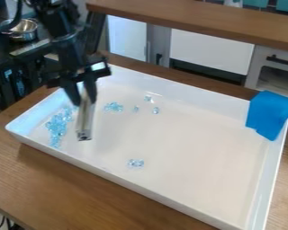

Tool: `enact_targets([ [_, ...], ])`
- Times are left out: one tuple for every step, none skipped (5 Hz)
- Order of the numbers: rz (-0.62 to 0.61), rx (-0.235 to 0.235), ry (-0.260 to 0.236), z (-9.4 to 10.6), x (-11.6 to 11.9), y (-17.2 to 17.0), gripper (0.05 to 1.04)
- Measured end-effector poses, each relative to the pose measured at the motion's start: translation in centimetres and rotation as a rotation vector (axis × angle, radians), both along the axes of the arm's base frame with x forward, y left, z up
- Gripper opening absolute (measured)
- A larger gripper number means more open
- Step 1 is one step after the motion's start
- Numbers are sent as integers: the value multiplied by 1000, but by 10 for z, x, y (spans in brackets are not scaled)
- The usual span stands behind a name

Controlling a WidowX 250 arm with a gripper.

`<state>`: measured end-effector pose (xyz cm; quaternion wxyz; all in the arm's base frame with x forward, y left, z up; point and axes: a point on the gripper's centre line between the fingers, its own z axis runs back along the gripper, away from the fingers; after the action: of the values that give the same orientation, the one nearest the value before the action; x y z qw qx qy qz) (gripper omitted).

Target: Sweep into pile

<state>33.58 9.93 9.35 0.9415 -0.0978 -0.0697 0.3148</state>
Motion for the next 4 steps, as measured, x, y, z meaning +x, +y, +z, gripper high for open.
enact_targets([
  [-3,-31,-108,23,21,-34,313],
  [-19,11,-160,31,42,-64,313],
  [-54,35,-163,18,66,-90,313],
  [-53,57,-134,7,86,-103,313],
])
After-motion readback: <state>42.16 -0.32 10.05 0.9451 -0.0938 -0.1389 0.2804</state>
